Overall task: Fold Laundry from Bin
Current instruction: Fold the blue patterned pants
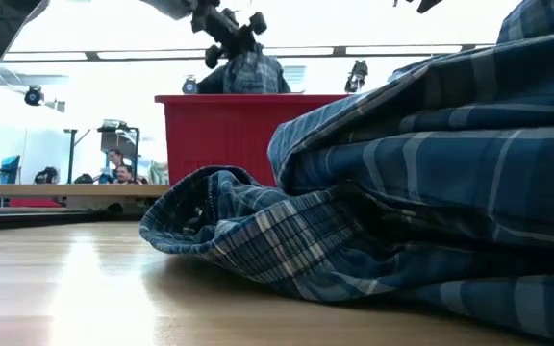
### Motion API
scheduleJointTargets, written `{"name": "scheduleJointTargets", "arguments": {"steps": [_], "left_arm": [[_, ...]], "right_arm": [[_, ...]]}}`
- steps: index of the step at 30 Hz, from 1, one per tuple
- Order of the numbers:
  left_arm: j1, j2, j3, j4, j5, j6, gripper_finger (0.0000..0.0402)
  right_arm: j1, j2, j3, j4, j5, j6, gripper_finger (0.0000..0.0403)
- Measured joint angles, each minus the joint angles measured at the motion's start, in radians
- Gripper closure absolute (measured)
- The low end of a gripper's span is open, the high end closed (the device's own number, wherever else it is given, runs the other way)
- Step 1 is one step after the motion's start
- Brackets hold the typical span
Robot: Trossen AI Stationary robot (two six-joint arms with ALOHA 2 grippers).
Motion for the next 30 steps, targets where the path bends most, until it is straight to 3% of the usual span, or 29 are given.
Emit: {"name": "scheduleJointTargets", "arguments": {"steps": [5,11,14,18,21,24,30], "left_arm": [[-0.002,0.005,0.079,-0.25,0.006,0.071,0.0244],[-0.012,0.009,0.35,-0.732,0.016,0.258,0.0143],[-0.025,-0.08,0.272,-0.831,-0.021,0.248,0.0112],[-0.015,-0.17,0.21,-1.04,-0.168,0.095,0.0104],[0.007,-0.227,0.162,-1.063,-0.255,0.037,0.0107],[0.056,-0.258,0.136,-1.057,-0.204,-0.037,0.0111],[0.167,-0.24,0.054,-1.073,-0.046,-0.066,0.0115]], "right_arm": [[-0.018,-0.005,0.0,0.001,0.008,-0.004,0.0189],[-0.097,0.002,0.0,0.033,0.009,-0.217,0.0165],[-0.161,0.015,-0.001,0.076,0.008,-0.357,0.0153],[-0.329,0.021,-0.001,0.202,0.006,-0.376,0.0147],[-0.48,0.02,-0.001,0.328,0.008,-0.405,0.0149],[-0.636,0.022,0.008,0.439,-0.015,-0.392,0.0148],[-0.91,0.066,0.039,0.496,-0.218,-0.278,0.0151]]}}
